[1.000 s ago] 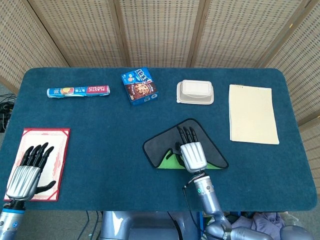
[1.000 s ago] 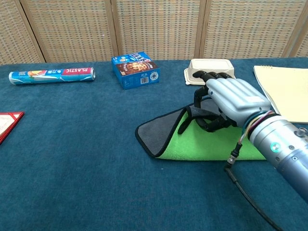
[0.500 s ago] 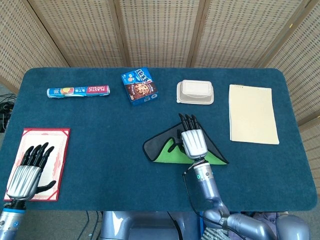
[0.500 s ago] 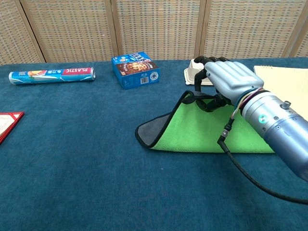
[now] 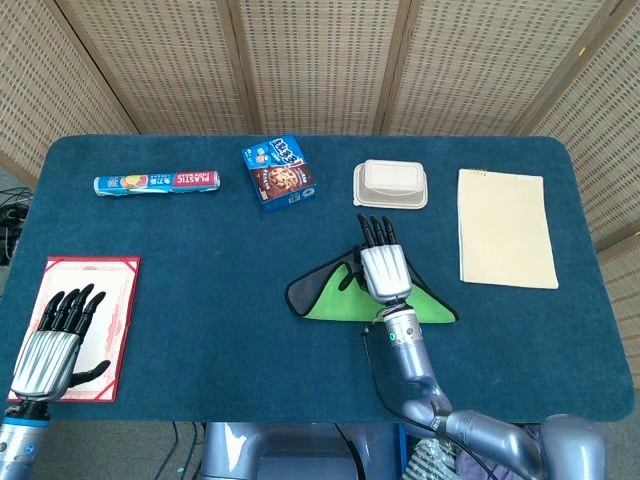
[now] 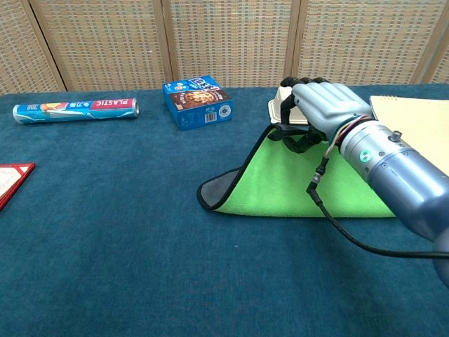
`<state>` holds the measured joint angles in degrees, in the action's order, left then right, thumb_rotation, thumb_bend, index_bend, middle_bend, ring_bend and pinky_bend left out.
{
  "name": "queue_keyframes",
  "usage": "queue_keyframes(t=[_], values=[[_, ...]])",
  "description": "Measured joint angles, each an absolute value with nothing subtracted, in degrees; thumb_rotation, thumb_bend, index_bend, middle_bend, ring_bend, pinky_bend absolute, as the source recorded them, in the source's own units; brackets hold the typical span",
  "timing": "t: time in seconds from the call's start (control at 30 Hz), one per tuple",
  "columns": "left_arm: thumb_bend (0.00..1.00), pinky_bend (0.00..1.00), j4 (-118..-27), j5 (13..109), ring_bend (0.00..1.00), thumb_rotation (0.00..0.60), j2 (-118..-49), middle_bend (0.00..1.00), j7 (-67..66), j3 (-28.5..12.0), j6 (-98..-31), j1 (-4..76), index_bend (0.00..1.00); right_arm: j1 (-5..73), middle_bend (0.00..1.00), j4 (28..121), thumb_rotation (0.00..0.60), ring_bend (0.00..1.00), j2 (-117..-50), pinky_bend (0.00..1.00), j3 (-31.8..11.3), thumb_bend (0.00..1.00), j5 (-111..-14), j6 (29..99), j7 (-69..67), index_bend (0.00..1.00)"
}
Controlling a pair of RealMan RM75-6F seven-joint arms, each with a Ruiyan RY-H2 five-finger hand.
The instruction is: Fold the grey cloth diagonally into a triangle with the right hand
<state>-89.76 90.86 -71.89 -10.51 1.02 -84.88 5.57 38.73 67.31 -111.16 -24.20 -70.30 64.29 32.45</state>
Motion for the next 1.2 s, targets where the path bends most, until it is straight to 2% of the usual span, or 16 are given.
queue_keyframes(t=[0.63,1.2], values=[[0.13,0.0,-89.8,89.7,0.0,0.6,-71.7,0.0,-10.5,0.6,-84.1,5.8,0.0,44.6,0.07,56.0,0.6,0.0,-111.9,0.0,-26.9,0.47,-63.6,61.1,31.5,0.57],[0.13,0.0,-89.6,89.6,0.0,0.6,-72.0,0.0,-10.7,0.7,-83.7,6.0,0.0,45.4,0.05,51.3,0.6,0.0,-112.5,0.0,-24.8,0.47,-59.7,59.3,30.6,0.57]])
